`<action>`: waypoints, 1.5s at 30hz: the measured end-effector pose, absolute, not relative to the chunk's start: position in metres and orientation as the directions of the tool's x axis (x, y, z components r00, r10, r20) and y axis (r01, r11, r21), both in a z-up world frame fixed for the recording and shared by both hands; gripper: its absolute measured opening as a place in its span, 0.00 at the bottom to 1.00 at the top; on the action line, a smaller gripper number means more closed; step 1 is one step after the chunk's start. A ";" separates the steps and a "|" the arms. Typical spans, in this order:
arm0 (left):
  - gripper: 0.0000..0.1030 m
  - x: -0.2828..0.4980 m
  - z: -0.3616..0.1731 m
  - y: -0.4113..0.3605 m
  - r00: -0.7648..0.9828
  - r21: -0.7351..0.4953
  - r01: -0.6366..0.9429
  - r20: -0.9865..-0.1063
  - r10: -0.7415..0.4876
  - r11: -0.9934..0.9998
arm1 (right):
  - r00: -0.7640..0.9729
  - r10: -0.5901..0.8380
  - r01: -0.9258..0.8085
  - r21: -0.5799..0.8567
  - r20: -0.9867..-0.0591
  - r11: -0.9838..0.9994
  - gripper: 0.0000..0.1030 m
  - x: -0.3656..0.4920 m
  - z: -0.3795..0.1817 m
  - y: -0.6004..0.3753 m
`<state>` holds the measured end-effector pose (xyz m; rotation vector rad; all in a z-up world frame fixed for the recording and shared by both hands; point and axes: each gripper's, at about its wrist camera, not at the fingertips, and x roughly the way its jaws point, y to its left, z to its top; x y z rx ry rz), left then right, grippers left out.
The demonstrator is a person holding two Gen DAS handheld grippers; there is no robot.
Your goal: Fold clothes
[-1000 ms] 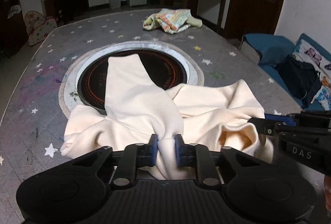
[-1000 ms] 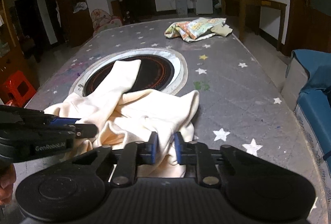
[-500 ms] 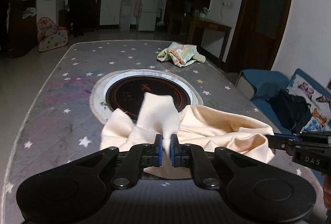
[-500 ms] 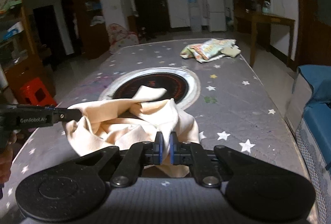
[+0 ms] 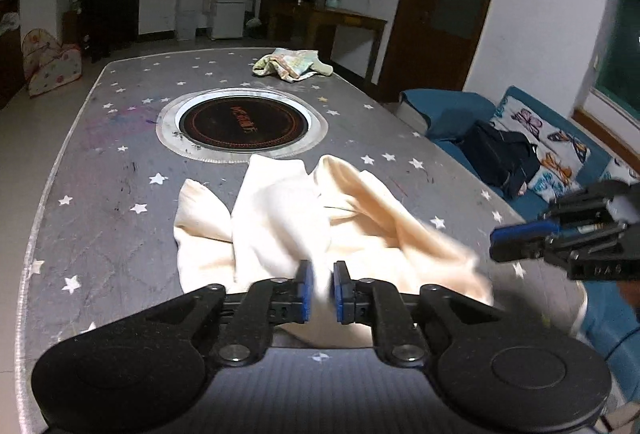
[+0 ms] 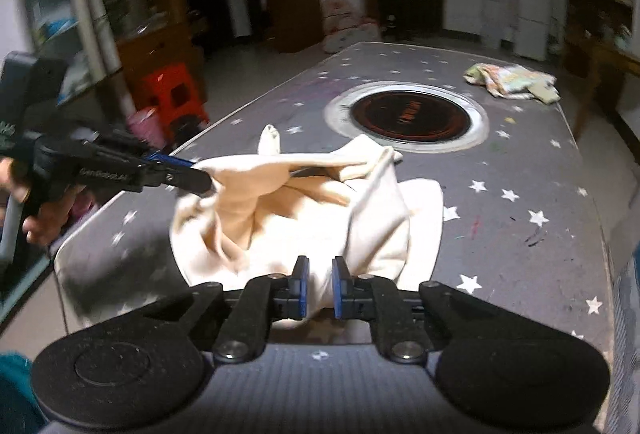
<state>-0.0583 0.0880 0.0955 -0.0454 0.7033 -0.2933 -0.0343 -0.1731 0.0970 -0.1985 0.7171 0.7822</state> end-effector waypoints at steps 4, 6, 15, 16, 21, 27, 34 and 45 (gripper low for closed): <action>0.43 -0.048 0.099 0.080 0.746 -0.105 0.253 -0.611 -0.263 0.962 | 0.533 0.553 -0.695 0.041 -0.640 0.717 0.21 -0.028 0.106 -0.162; 0.46 -0.033 0.097 0.071 0.750 -0.075 0.252 -0.614 -0.244 0.965 | 0.550 0.537 -0.681 0.028 -0.640 0.731 0.22 -0.014 0.104 -0.156; 0.52 0.054 0.057 0.059 0.700 -0.082 0.202 -0.685 -0.202 0.976 | 0.560 0.481 -0.614 0.051 -0.675 0.787 0.30 0.076 0.069 -0.123; 0.53 0.060 0.053 0.059 0.695 -0.087 0.198 -0.690 -0.202 0.976 | 0.554 0.484 -0.613 0.060 -0.677 0.787 0.31 0.083 0.066 -0.120; 0.54 0.080 0.036 0.059 0.686 -0.106 0.161 -0.703 -0.189 0.981 | 0.532 0.465 -0.590 0.084 -0.707 0.803 0.33 0.119 0.043 -0.101; 0.52 0.090 0.020 0.061 0.671 -0.125 0.161 -0.714 -0.202 0.979 | 0.468 0.461 -0.594 0.118 -0.754 0.796 0.20 0.141 0.021 -0.095; 0.17 0.085 0.019 0.060 0.688 -0.111 0.194 -0.693 -0.216 0.975 | 0.460 0.494 -0.623 0.129 -0.738 0.772 0.20 0.141 0.024 -0.093; 0.10 0.064 0.039 0.074 0.721 -0.192 0.190 -0.639 -0.269 0.963 | 0.450 0.502 -0.592 0.175 -0.738 0.787 0.05 0.142 0.021 -0.096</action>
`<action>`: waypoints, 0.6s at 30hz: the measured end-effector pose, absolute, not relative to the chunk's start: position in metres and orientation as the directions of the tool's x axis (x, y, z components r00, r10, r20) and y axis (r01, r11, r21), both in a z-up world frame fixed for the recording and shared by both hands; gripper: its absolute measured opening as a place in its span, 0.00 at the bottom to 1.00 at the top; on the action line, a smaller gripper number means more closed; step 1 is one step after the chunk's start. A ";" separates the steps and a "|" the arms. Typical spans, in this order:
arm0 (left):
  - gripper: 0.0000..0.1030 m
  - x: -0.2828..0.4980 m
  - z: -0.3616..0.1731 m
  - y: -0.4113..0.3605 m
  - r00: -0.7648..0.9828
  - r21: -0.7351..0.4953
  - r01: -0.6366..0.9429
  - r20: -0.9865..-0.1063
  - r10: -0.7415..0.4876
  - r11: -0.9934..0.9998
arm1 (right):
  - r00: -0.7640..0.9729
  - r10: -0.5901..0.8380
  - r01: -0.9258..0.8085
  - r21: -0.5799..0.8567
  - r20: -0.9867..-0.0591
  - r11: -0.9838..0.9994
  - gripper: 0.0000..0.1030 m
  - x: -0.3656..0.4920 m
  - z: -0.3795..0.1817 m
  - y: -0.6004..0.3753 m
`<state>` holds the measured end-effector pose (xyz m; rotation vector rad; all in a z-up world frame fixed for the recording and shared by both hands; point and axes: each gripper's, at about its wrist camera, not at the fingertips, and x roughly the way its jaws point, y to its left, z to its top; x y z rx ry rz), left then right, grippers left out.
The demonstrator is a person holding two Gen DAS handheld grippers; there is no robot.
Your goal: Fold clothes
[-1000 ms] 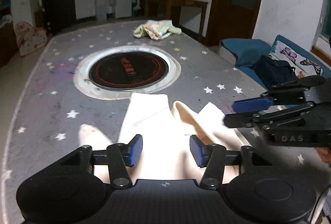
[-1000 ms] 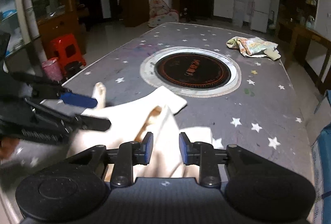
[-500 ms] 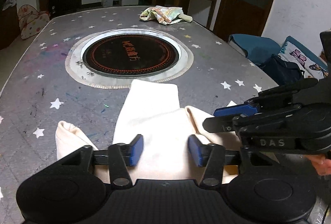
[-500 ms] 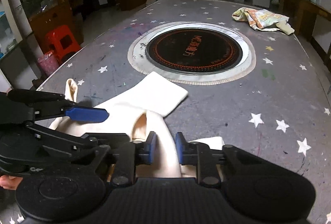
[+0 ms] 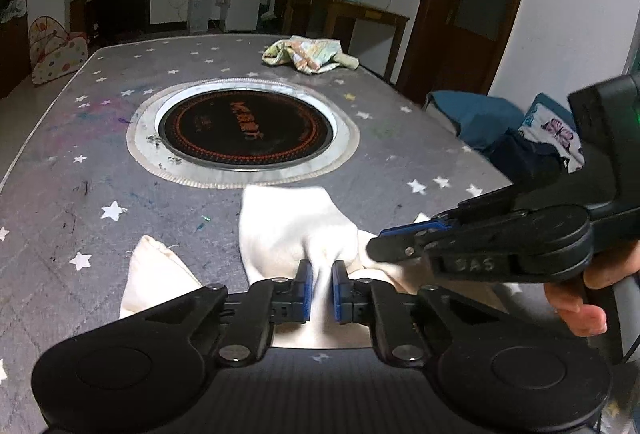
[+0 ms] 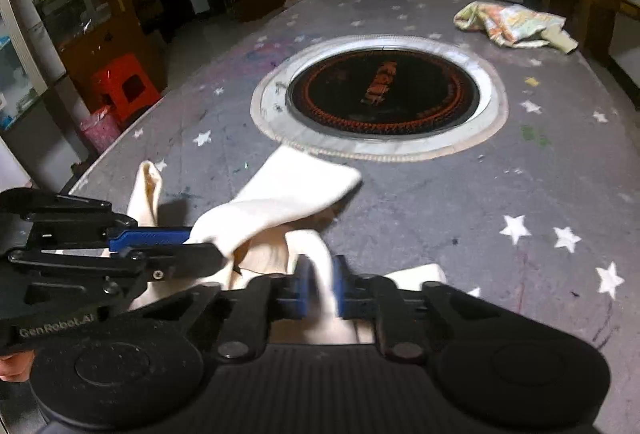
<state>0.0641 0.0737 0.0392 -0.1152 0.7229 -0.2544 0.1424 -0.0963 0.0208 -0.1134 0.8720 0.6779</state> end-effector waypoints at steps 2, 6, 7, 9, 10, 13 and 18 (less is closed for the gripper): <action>0.10 0.055 0.047 0.077 0.733 -0.206 0.190 -0.620 -0.278 0.960 | 0.480 0.507 -0.584 0.169 -0.716 0.794 0.05 0.134 0.030 -0.103; 0.08 0.027 0.066 0.088 0.773 -0.221 0.177 -0.572 -0.275 0.959 | 0.571 0.494 -0.561 0.127 -0.655 0.818 0.04 0.109 0.058 -0.128; 0.08 0.018 0.071 0.092 0.785 -0.224 0.172 -0.558 -0.271 0.959 | 0.593 0.484 -0.551 0.114 -0.643 0.827 0.04 0.102 0.064 -0.135; 0.08 0.000 0.082 0.100 0.807 -0.230 0.162 -0.529 -0.262 0.960 | 0.636 0.464 -0.530 0.088 -0.617 0.843 0.04 0.086 0.076 -0.151; 0.08 -0.008 0.087 0.104 0.818 -0.233 0.156 -0.514 -0.258 0.960 | 0.657 0.450 -0.517 0.074 -0.605 0.853 0.04 0.078 0.081 -0.159; 0.08 -0.039 0.102 0.122 0.853 -0.239 0.122 -0.471 -0.225 0.963 | 0.717 0.392 -0.463 0.026 -0.577 0.886 0.04 0.055 0.093 -0.184; 0.08 -0.094 0.113 0.159 0.886 -0.258 0.039 -0.437 -0.153 0.965 | 0.780 0.290 -0.355 -0.010 -0.555 0.935 0.04 0.019 0.104 -0.225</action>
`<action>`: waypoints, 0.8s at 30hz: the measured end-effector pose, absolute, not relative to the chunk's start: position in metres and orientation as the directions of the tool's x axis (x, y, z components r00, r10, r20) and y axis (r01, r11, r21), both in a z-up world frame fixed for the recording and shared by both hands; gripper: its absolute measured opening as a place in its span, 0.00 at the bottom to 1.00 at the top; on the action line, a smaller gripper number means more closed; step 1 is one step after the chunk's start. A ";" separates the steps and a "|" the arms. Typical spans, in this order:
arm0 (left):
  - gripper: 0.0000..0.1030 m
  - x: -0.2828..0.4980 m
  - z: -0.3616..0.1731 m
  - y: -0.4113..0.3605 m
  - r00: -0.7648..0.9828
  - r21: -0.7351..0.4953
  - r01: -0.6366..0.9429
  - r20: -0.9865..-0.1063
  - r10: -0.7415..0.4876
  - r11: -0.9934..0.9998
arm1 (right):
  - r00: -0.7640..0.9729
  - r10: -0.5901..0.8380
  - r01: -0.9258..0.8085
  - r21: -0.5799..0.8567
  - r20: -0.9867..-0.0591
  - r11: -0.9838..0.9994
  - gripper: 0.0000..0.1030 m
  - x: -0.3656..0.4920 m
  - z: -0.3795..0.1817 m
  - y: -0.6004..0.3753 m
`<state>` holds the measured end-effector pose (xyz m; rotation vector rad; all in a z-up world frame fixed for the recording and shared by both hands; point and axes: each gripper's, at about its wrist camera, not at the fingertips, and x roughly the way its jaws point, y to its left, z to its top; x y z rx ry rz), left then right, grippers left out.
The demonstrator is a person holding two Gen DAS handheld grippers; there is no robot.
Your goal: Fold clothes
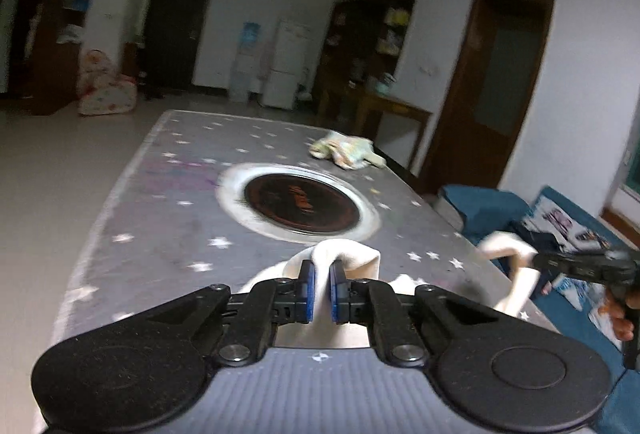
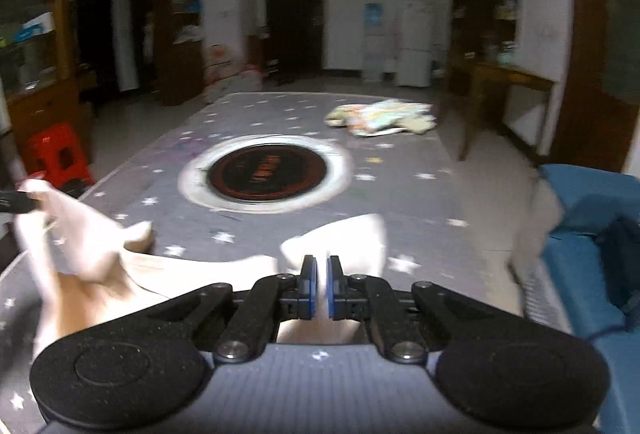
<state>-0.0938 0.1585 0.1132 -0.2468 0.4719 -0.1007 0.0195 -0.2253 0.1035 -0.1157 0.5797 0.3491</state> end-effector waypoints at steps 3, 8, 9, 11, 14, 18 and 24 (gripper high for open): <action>0.08 -0.123 0.109 0.182 0.884 -0.255 -0.030 -0.459 -0.094 0.967 | 0.784 0.236 -0.282 0.008 -0.574 0.959 0.04 0.001 0.102 -0.253; 0.13 -0.137 0.087 0.210 0.816 -0.226 -0.117 -0.577 -0.036 0.967 | 0.707 0.163 -0.219 0.005 -0.688 0.976 0.09 -0.008 0.077 -0.278; 0.15 -0.138 0.082 0.215 0.799 -0.220 -0.133 -0.601 -0.027 0.966 | 0.692 0.160 -0.212 0.013 -0.704 0.977 0.11 -0.008 0.074 -0.281; 0.23 -0.139 0.082 0.220 0.790 -0.202 -0.148 -0.613 -0.007 0.968 | 0.673 0.160 -0.200 0.031 -0.722 0.979 0.13 -0.012 0.071 -0.289; 0.44 -0.140 0.085 0.228 0.784 -0.184 -0.162 -0.621 0.013 0.969 | 0.687 0.138 -0.181 0.017 -0.713 0.983 0.17 -0.016 0.080 -0.297; 0.46 -0.132 0.097 0.227 0.798 -0.164 -0.146 -0.603 0.018 0.976 | 0.703 0.157 -0.207 0.011 -0.694 0.978 0.18 -0.007 0.094 -0.294; 0.46 -0.087 0.099 0.201 0.791 -0.125 -0.067 -0.611 -0.024 0.990 | 0.672 0.288 -0.361 0.038 -0.683 0.932 0.18 0.016 0.092 -0.251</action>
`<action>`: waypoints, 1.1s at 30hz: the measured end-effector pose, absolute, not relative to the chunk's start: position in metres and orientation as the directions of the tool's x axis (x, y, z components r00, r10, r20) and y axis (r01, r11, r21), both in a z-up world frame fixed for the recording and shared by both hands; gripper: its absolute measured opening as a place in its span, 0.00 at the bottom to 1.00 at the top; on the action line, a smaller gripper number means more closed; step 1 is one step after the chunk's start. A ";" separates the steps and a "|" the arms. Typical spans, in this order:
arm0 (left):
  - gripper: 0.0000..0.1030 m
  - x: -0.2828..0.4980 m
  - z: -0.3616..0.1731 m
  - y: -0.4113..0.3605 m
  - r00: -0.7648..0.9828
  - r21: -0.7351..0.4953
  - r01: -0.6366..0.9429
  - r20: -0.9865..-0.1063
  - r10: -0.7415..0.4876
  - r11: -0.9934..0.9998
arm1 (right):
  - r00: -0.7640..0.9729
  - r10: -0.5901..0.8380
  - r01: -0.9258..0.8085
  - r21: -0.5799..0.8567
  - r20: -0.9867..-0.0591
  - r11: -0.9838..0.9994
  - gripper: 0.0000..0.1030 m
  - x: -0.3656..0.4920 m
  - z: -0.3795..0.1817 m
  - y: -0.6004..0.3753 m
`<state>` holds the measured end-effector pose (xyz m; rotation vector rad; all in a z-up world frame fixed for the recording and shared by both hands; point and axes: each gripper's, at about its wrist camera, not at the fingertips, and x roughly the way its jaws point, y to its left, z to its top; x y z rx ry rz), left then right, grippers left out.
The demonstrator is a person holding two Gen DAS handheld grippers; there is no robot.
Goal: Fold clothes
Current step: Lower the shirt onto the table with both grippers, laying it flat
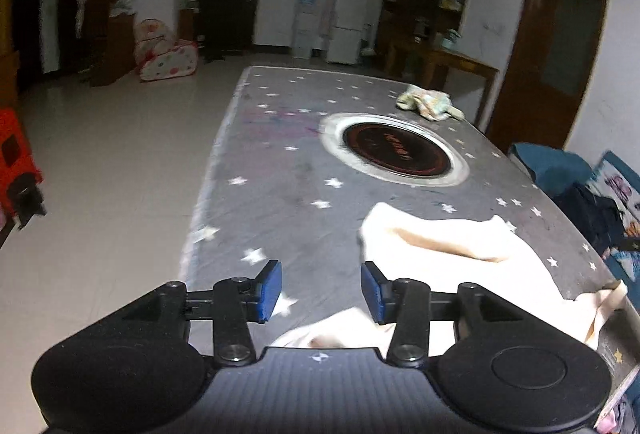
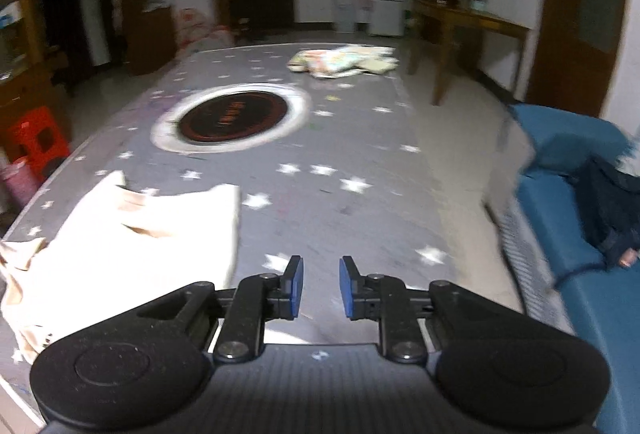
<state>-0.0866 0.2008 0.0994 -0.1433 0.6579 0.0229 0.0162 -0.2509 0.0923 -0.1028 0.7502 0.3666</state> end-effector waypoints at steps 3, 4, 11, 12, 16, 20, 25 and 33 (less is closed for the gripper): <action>0.46 -0.056 0.094 0.190 0.777 -0.115 -0.045 -0.628 -0.038 0.992 | 0.639 0.343 -0.428 0.053 -0.688 0.902 0.18 0.034 0.086 -0.222; 0.46 -0.045 0.092 0.187 0.773 -0.114 -0.039 -0.633 -0.043 0.993 | 0.631 0.357 -0.444 0.056 -0.688 0.894 0.18 0.039 0.085 -0.215; 0.46 0.023 0.066 0.172 0.731 -0.094 -0.003 -0.680 -0.062 0.996 | 0.560 0.418 -0.513 0.096 -0.715 0.853 0.19 0.088 0.059 -0.162; 0.46 0.031 0.063 0.169 0.725 -0.093 0.013 -0.684 -0.073 0.996 | 0.555 0.419 -0.521 0.093 -0.719 0.848 0.20 0.095 0.055 -0.155; 0.51 0.060 0.049 0.165 0.701 -0.096 0.032 -0.707 -0.090 0.995 | 0.530 0.415 -0.531 0.092 -0.740 0.842 0.28 0.118 0.038 -0.137; 0.57 0.081 0.037 0.162 0.685 -0.098 0.028 -0.723 -0.091 0.995 | 0.516 0.401 -0.528 0.088 -0.757 0.845 0.34 0.133 0.022 -0.126; 0.57 0.097 0.025 0.157 0.661 -0.092 0.046 -0.744 -0.100 0.995 | 0.508 0.389 -0.510 0.096 -0.768 0.855 0.36 0.144 0.012 -0.125; 0.08 0.107 0.016 0.151 0.658 -0.106 0.087 -0.740 -0.137 0.991 | 0.496 0.395 -0.541 0.080 -0.774 0.837 0.11 0.148 0.006 -0.120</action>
